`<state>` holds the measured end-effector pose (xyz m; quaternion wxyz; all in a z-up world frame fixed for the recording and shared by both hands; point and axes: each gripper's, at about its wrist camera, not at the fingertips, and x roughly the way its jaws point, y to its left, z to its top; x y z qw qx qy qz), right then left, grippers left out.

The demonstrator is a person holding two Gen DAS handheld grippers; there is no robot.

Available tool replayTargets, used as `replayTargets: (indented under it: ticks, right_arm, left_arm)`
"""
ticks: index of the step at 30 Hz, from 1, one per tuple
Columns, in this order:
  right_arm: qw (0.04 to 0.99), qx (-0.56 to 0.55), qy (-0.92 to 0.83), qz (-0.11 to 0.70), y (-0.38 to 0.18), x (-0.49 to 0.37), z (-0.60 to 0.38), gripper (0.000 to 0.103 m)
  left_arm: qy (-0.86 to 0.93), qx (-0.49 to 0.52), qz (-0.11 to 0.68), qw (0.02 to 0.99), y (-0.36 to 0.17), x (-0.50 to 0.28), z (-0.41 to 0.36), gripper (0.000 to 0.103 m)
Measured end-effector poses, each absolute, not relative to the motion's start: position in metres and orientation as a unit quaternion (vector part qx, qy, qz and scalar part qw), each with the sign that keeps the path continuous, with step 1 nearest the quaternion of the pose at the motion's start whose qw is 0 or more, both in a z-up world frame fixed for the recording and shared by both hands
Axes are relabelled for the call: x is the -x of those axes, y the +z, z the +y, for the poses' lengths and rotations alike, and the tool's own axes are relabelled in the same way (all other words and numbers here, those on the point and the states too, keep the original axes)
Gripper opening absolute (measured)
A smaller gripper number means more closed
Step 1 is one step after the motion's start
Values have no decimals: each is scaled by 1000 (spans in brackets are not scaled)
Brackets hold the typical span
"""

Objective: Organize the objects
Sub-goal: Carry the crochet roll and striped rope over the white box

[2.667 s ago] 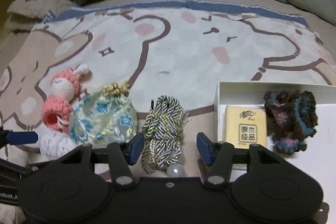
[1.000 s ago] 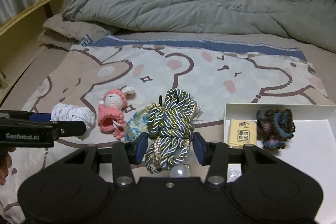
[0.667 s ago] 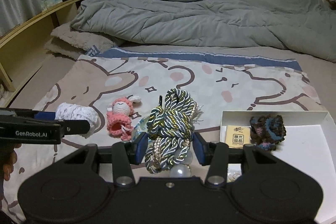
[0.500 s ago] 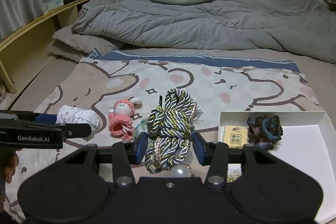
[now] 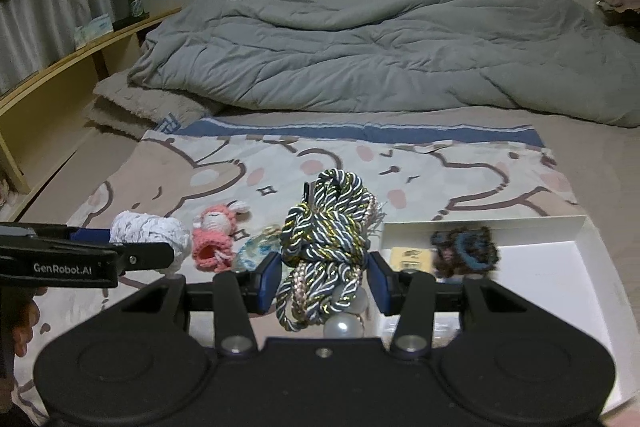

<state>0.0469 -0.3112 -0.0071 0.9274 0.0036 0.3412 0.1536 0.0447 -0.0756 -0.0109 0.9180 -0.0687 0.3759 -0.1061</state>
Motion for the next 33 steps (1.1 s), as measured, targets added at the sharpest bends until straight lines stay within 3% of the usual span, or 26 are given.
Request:
replayTargets:
  ticks: [19, 33]
  right_arm:
    - [941, -23, 62, 333, -7, -30, -414, 48]
    - [936, -52, -10, 347, -29, -24, -494, 48]
  left_arm:
    - [-189, 80, 382, 901, -7, -47, -171, 73]
    - [-263, 121, 414, 863, -35, -47, -257, 73]
